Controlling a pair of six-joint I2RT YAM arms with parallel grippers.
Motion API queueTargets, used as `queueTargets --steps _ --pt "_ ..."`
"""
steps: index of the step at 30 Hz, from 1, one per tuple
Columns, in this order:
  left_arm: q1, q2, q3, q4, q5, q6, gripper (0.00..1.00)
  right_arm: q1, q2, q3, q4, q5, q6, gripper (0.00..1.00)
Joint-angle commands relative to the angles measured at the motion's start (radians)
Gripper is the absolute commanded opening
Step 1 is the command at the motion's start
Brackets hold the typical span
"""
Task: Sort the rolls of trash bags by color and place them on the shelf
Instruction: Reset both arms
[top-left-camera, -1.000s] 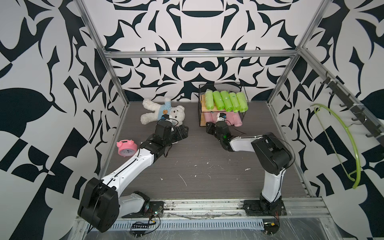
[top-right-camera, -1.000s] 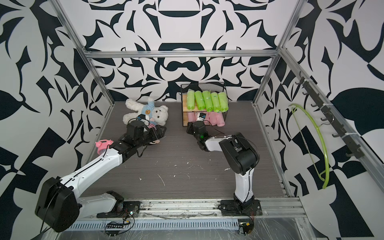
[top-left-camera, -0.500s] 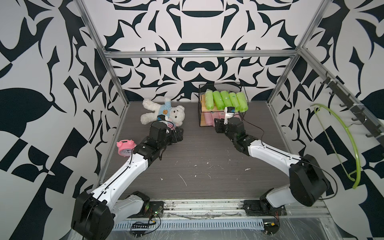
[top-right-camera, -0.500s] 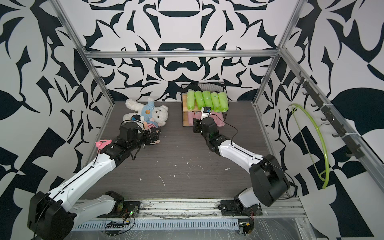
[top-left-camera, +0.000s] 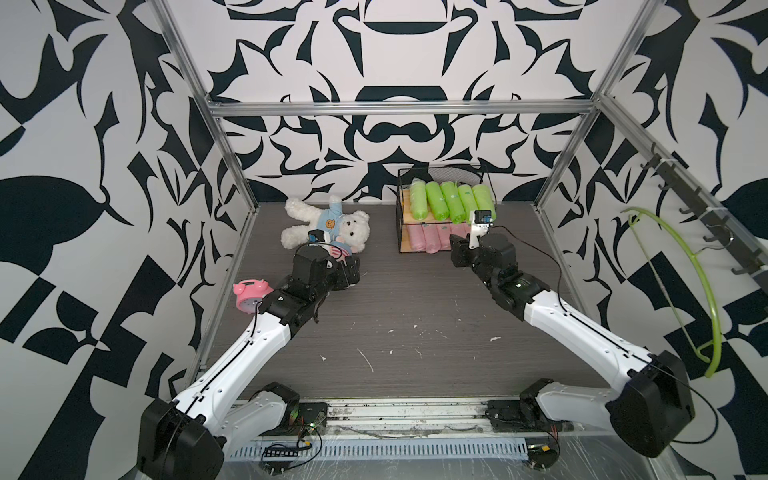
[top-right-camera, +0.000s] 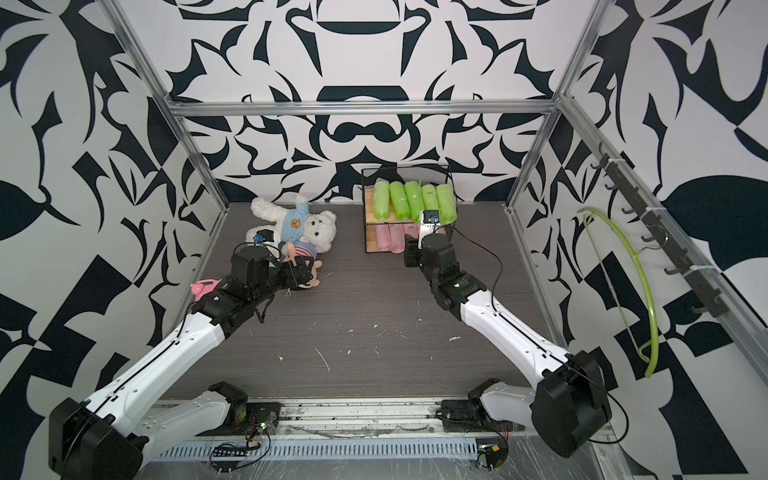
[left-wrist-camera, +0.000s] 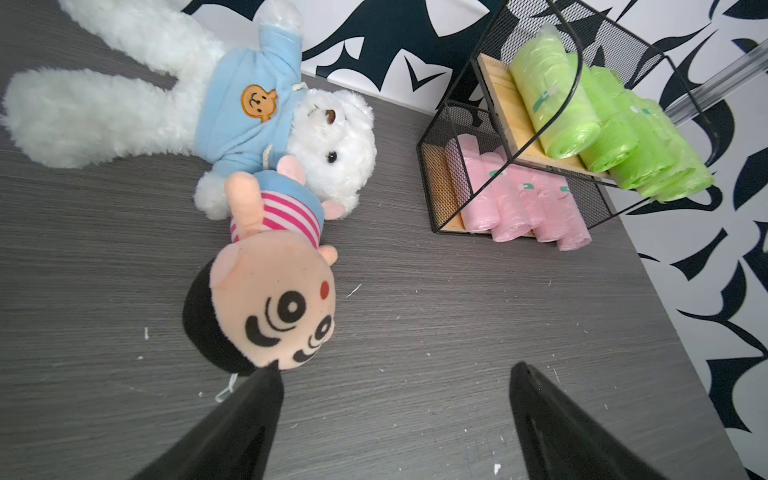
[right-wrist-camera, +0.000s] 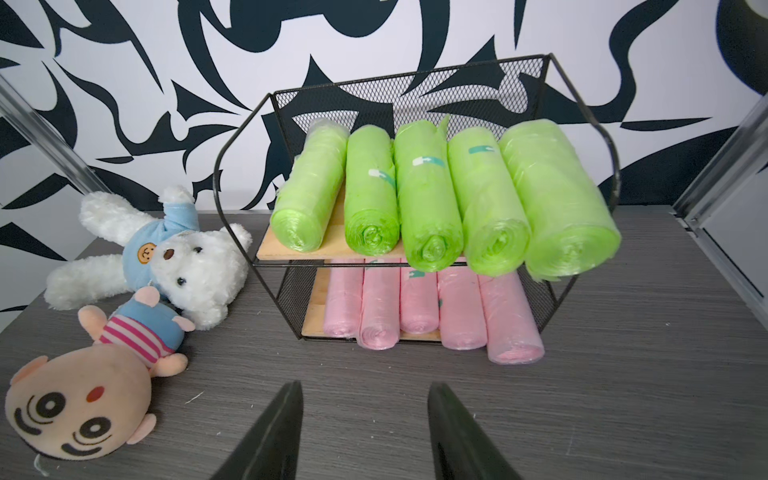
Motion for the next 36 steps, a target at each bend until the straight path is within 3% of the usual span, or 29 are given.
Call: queueTargets --steps 1,7,14,22,26,32,36 --pt "0.012 -0.034 -0.025 -0.002 -0.038 0.031 0.94 -0.010 -0.058 -0.010 -0.023 0.065 -0.040 0.57" --pt "0.016 -0.061 -0.025 -0.013 -0.072 0.058 0.95 -0.034 -0.126 -0.041 -0.075 0.136 -0.063 0.67" --pt "0.019 -0.113 -0.051 0.004 -0.210 0.113 1.00 -0.055 -0.195 -0.036 -0.164 0.252 -0.137 0.81" --pt "0.042 -0.212 -0.144 0.180 -0.406 0.190 1.00 -0.092 -0.276 -0.099 -0.188 0.408 -0.207 0.98" --pt "0.081 -0.214 -0.186 0.259 -0.475 0.227 1.00 -0.125 -0.302 -0.156 -0.167 0.451 -0.206 1.00" --pt "0.184 -0.103 -0.208 0.320 -0.399 0.346 1.00 -0.183 -0.275 -0.279 -0.052 0.443 -0.239 1.00" --pt "0.245 -0.043 -0.292 0.466 -0.293 0.406 1.00 -0.216 -0.204 -0.332 0.015 0.383 -0.234 1.00"
